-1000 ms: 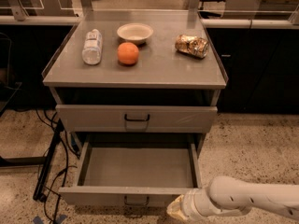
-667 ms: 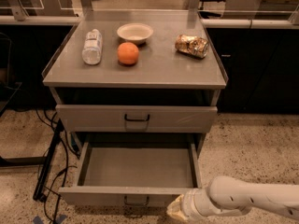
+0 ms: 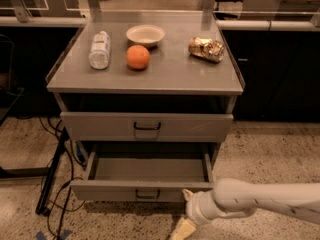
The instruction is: Close middle drawer
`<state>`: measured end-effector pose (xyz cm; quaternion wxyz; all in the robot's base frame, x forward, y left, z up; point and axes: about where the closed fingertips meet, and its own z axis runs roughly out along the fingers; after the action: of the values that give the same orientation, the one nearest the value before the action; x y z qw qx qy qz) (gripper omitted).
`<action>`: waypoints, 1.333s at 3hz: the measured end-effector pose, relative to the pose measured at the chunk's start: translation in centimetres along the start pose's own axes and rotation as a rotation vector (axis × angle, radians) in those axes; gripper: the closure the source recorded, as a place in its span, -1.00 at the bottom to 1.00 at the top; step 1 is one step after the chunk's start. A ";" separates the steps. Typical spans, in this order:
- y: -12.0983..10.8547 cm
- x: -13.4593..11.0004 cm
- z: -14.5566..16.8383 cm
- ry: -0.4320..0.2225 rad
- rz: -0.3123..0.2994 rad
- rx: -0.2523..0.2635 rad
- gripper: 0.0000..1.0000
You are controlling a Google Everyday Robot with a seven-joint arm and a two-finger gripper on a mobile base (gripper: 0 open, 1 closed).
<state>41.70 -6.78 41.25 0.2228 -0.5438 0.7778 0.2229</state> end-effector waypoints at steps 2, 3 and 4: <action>-6.1 -4.6 3.1 -0.007 -0.083 0.012 -0.03; -11.9 -5.3 1.7 0.017 -0.110 0.104 0.44; -13.2 -5.3 1.2 0.022 -0.111 0.125 0.54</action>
Offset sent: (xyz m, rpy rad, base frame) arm 0.1223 0.0386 -0.0019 -0.0276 -0.1168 0.0786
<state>55.96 -6.20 42.03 0.2598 -0.5736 0.7613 0.1549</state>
